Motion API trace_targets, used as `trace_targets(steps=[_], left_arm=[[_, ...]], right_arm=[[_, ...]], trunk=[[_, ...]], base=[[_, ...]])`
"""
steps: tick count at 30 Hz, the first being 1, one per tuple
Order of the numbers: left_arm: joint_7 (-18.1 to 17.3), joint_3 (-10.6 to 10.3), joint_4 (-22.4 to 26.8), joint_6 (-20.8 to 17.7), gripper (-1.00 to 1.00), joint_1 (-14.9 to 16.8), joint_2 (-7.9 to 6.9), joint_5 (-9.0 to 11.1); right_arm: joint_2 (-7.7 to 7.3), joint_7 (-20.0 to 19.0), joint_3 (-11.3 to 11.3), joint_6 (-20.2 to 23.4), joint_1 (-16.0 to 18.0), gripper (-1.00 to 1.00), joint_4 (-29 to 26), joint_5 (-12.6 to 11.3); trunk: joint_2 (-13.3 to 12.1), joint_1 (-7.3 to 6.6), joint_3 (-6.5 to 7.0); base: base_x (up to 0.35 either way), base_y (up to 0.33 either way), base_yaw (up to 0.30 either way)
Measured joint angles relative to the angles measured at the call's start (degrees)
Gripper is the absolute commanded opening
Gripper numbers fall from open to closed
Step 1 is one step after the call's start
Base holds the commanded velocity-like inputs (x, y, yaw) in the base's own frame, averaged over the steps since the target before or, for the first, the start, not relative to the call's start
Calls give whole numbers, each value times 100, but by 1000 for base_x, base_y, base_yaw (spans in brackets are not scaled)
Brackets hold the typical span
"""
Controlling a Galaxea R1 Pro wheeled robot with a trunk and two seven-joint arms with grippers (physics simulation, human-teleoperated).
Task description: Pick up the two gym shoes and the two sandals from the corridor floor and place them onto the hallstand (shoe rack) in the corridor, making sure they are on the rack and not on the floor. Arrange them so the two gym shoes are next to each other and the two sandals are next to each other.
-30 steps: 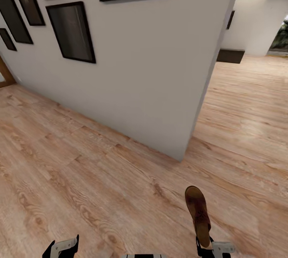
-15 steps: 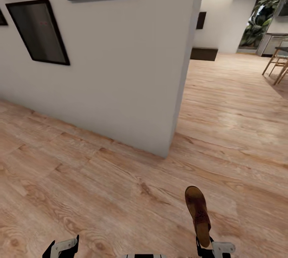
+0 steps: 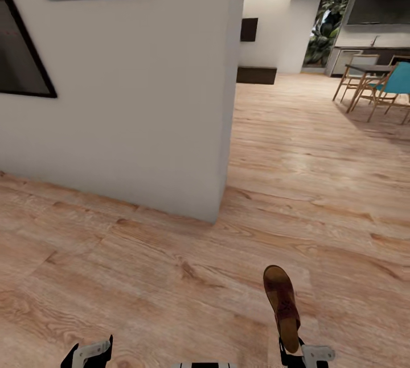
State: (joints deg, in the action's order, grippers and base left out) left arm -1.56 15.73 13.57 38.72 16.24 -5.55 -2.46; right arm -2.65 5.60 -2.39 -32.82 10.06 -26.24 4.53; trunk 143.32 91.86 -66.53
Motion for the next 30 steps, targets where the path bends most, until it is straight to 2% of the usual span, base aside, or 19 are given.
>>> trace_targets(steps=[30], left_arm=[[-3,-9,2,0,100,0,0,0]], right_arm=[[0,-1,0,0,0,-100,0,0]], trunk=[[0,0,0]], base=[[0,0,-300]])
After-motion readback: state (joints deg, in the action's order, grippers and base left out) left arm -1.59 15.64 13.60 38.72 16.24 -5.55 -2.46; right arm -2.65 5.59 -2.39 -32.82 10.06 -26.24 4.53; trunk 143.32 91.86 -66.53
